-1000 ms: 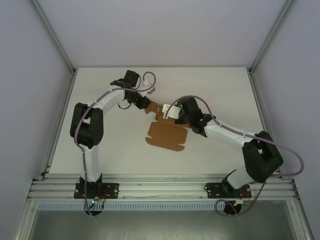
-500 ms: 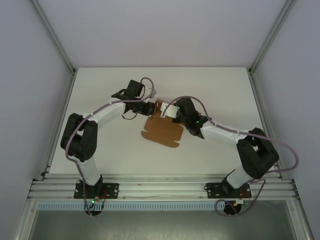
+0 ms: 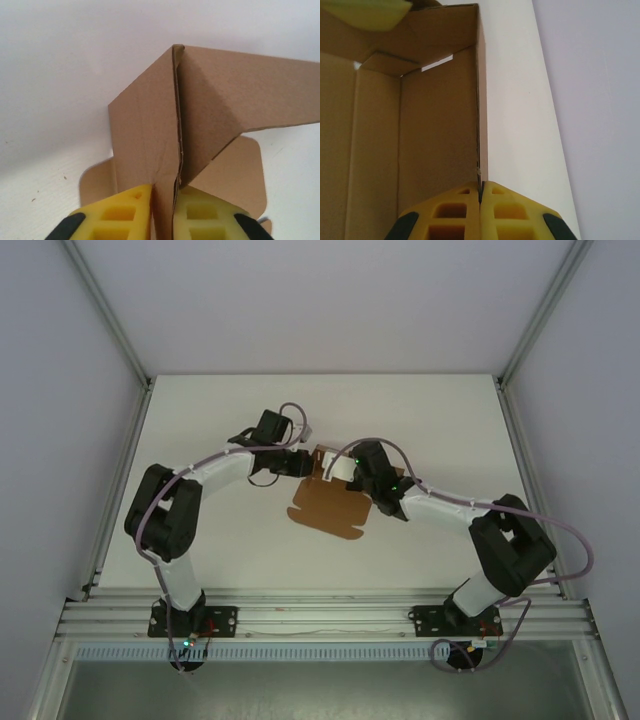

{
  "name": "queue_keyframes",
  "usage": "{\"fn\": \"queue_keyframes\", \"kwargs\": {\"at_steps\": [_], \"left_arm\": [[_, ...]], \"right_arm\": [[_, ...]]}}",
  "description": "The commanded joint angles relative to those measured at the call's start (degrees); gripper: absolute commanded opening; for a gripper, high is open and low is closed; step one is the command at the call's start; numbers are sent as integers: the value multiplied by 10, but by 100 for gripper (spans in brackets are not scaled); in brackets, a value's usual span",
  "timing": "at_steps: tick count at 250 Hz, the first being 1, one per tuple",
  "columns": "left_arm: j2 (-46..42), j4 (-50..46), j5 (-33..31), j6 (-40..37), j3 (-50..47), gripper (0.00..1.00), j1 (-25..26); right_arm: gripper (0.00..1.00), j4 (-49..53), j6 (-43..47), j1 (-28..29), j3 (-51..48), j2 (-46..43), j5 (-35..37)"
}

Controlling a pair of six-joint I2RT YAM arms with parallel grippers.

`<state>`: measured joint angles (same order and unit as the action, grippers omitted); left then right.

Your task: Assemble paper box

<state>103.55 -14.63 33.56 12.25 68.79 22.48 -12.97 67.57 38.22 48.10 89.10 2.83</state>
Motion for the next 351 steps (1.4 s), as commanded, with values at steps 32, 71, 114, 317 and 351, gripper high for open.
{"fn": "queue_keyframes", "kwargs": {"at_steps": [32, 71, 114, 317, 351], "left_arm": [[-42, 67, 5, 31, -72, 41, 4], [-76, 58, -29, 33, -83, 72, -10], [-115, 52, -54, 44, -90, 100, -44], [-4, 172, 140, 7, -67, 83, -151], [-30, 188, 134, -26, -115, 65, -120]], "right_arm": [[0, -11, 68, 9, -30, 1, 13], [0, -49, 154, 11, -47, 24, 48], [0, -97, 237, 15, -68, 25, 52], [0, -194, 247, 22, -53, -6, 7], [0, -205, 231, 21, -42, 8, 31]]}}
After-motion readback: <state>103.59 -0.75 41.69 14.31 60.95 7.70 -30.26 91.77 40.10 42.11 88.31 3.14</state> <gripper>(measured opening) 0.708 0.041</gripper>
